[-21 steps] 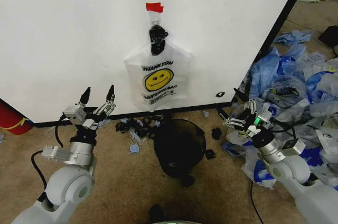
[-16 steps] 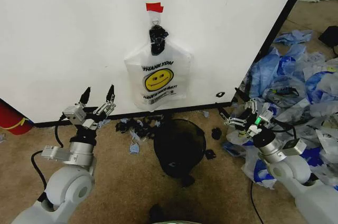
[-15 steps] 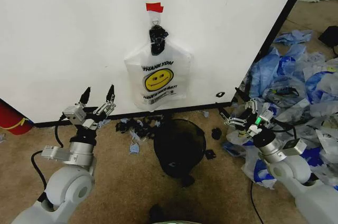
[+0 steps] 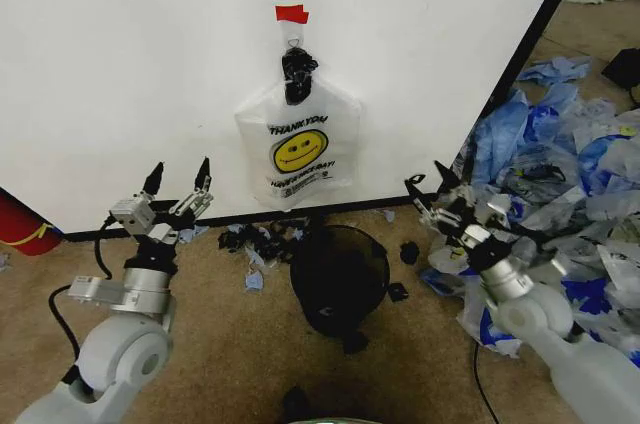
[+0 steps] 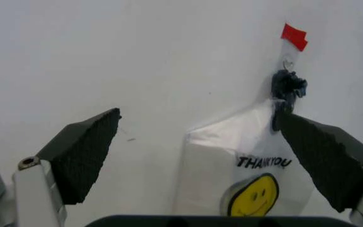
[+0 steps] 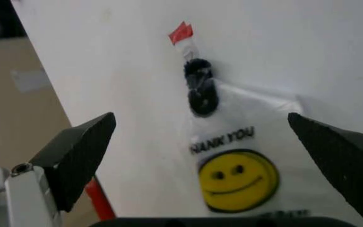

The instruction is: Pick up the garbage bag from the wall and place it over the trash bin.

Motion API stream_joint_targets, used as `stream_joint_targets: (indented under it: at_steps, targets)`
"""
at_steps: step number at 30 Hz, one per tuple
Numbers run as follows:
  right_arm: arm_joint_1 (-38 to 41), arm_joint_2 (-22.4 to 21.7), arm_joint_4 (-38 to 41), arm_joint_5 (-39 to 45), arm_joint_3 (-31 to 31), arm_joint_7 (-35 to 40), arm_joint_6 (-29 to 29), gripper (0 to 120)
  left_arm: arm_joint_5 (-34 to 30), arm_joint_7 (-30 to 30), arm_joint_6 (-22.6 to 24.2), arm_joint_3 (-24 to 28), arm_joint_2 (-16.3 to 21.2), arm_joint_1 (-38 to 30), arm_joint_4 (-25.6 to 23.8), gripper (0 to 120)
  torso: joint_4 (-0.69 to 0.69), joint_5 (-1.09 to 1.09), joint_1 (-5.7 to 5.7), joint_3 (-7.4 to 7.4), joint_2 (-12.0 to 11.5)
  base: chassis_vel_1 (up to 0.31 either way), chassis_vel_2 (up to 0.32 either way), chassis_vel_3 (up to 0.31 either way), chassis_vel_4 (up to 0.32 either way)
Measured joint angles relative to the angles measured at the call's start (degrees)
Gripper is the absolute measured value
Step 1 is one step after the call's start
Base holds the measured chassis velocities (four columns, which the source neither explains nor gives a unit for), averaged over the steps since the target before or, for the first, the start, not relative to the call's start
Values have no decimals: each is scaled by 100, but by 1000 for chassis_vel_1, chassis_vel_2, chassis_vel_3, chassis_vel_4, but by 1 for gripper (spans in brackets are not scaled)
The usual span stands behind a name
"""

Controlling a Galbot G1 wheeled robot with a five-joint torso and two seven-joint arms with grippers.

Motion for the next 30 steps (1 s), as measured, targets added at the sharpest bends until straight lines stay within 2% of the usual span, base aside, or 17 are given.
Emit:
stream_joint_targets:
  at_steps: [3, 6, 10, 11, 13, 18, 24, 30]
  targets:
    - [417, 53, -61, 767, -268, 8, -239, 100, -5, -6, 35, 64, 35, -56, 41, 98, -7, -4, 0, 0, 0, 0, 0, 0, 0]
    - [700, 118, -184, 1019, -475, 15, -331, 100, 9, -4, 37, 63, 25, -25, 52, 98, -11, -4, 0, 0, 0, 0, 0, 0, 0]
    - [1941, 579, -888, 1609, -1331, 6, -565, 100, 125, 4, 23, -134, -119, 186, 30, 98, -1, -5, 0, 1, 0, 0, 0, 0, 0]
    - [2166, 731, -1054, 1642, -1497, 0, -578, 100, 148, 8, 15, -184, -154, 233, 21, 98, 1, -4, 0, 0, 0, 0, 0, 0, 0]
    - [2339, 881, -1210, 1649, -1652, -5, -583, 100, 174, 13, 5, -230, -185, 280, 14, 98, 0, -5, 0, 0, 0, 0, 0, 0, 0]
    - [2935, 1601, -1938, 1651, -2103, 3, -608, 100, 268, 37, -37, -346, -290, 448, -1, 98, -5, -6, 0, 1, 0, 0, 0, 0, 0]
    - [3347, 2121, -2675, 1691, -2292, -15, -649, 100, 289, 44, -72, -407, -346, 511, -26, 98, -5, -3, 0, 0, 0, 0, 0, 0, 0]
    - [3524, 2391, -3065, 1723, -2314, -136, -730, 100, 296, 65, -115, -510, -366, 659, -107, 98, -5, -2, 0, 0, 0, 0, 0, 0, 0]
